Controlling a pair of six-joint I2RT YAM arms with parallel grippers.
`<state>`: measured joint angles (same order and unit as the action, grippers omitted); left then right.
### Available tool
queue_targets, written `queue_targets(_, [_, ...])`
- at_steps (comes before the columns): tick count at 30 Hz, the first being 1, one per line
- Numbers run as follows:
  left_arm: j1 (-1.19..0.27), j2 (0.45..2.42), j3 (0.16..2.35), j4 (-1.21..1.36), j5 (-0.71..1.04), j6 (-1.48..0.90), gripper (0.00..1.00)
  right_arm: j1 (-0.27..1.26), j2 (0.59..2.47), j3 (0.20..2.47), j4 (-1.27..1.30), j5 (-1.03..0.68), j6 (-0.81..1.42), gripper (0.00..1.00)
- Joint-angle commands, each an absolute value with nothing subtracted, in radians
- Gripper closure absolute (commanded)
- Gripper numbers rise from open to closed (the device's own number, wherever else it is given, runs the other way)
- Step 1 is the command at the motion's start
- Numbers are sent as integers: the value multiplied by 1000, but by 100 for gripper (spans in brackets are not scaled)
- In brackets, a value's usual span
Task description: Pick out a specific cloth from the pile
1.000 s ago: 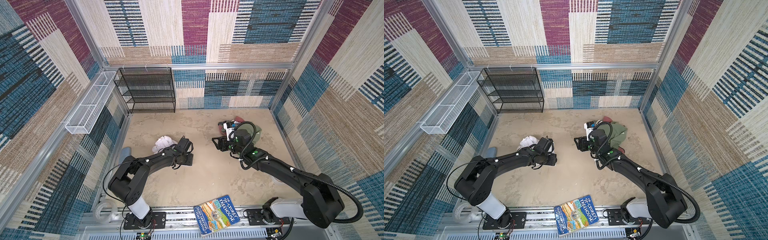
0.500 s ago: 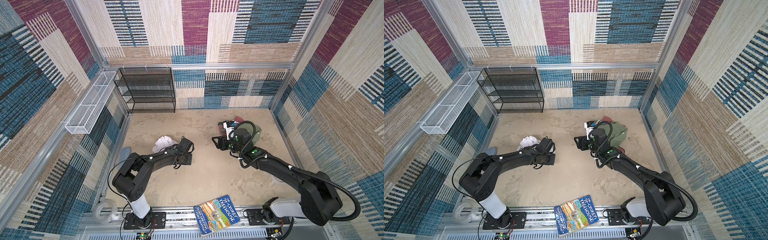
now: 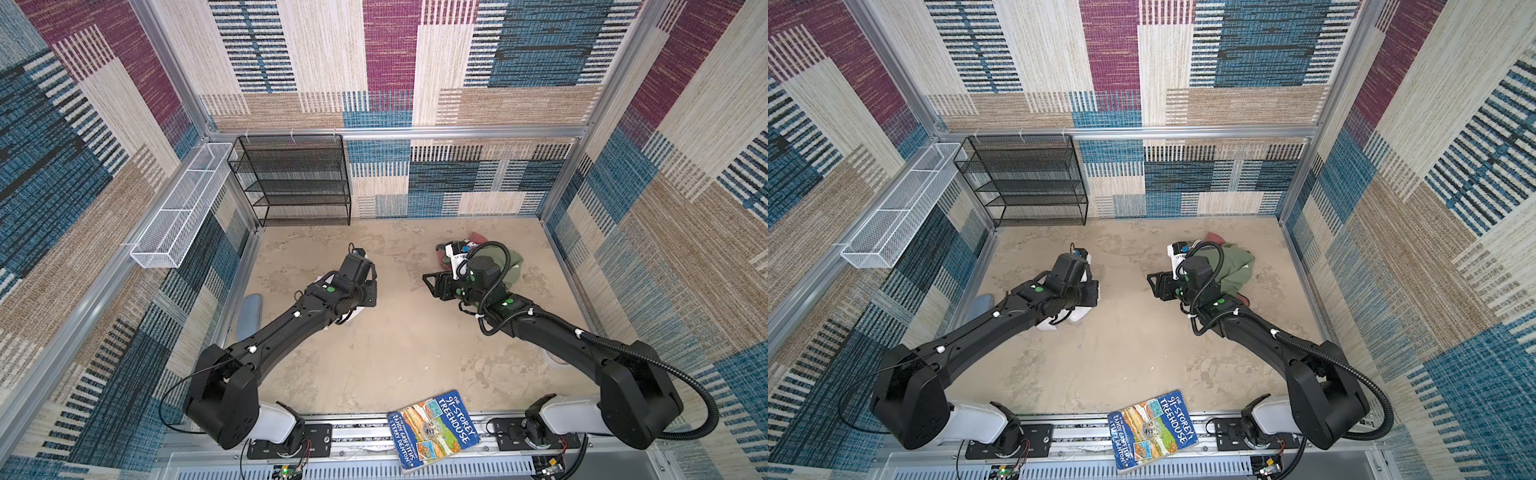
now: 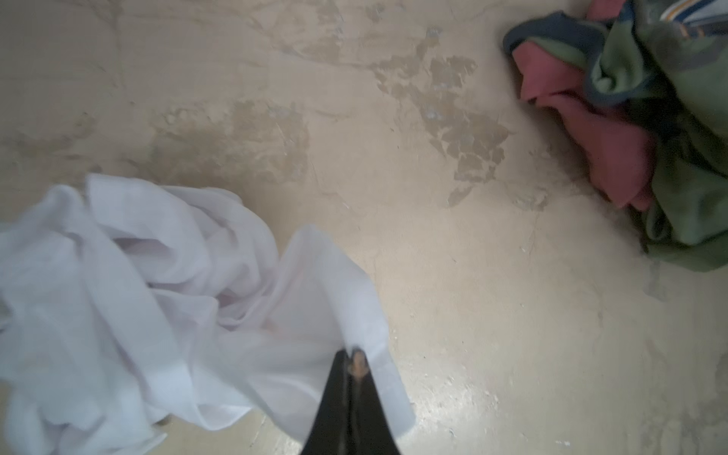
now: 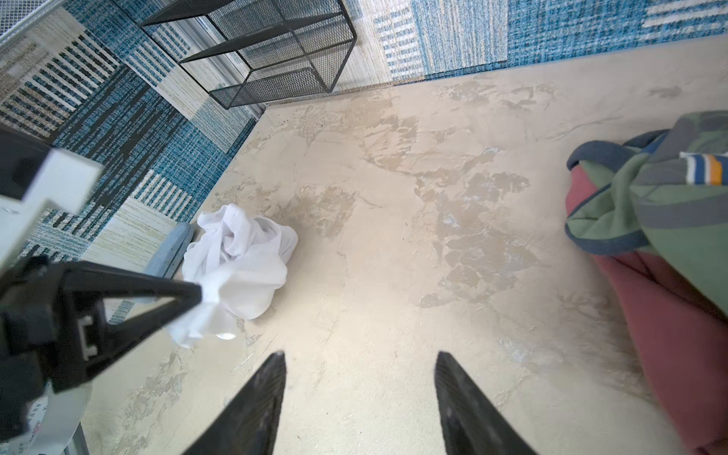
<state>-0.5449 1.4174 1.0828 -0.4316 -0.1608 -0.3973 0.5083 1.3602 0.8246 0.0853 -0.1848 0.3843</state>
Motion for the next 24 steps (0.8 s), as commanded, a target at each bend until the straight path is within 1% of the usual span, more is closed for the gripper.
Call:
queue_targets(1, [-499,1387,1100,-467,-222,-362,100,508,1361,831,123,-207,395,37])
queue_targets(7, [-340,1354,1082,-402,-167,-383,100,508,1361,837,120,-209,393,37])
queue_targets(13, [-215,1430,1056,-351,-127,-407,100,508,1362,835,121,-214,395,37])
queue_targets(18, [-152,1509,1012,-304,-151,-430,100,508,1363,840,115,-216,395,37])
queue_targets(24, [-117,1584,978,-283,-178,-453,100,508,1362,844,113,-210,393,37])
